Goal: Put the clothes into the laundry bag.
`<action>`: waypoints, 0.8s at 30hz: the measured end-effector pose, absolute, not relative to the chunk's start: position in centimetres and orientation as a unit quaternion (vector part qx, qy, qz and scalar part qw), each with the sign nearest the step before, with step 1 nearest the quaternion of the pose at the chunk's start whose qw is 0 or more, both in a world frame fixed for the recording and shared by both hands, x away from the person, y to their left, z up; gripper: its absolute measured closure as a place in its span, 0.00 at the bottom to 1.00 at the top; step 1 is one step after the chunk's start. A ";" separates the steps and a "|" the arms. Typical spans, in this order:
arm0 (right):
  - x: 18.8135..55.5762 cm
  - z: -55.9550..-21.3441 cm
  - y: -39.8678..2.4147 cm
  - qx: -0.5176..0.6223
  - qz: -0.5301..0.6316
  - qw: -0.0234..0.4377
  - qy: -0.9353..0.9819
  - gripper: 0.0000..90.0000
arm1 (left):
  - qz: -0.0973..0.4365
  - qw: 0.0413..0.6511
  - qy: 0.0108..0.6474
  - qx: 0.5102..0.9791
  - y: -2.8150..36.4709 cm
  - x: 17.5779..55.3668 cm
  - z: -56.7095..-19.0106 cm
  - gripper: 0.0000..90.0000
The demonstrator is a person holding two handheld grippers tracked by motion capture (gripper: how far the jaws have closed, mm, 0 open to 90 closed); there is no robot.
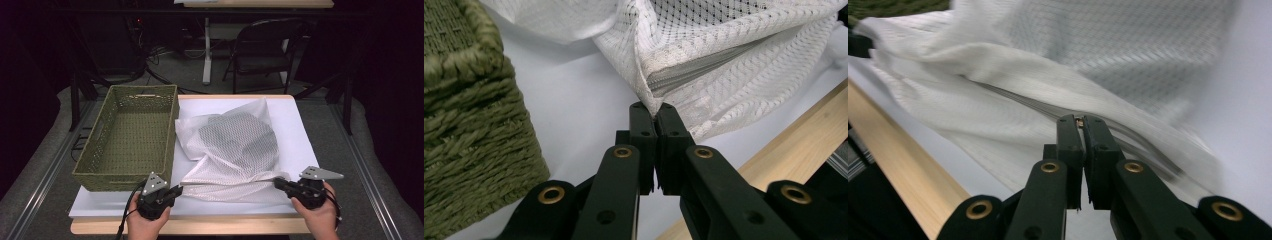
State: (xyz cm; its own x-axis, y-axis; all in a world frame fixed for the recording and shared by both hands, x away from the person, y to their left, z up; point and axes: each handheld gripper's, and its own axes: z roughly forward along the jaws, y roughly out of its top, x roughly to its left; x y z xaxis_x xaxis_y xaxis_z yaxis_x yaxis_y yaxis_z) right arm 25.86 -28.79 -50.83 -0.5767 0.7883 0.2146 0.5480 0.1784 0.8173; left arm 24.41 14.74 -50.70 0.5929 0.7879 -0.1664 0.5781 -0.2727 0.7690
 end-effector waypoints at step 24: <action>24.0 -53.3 -32.7 0.490 0.436 0.112 0.746 0.96 | 0.134 0.409 0.453 0.780 16.5 23.7 -50.6 0.88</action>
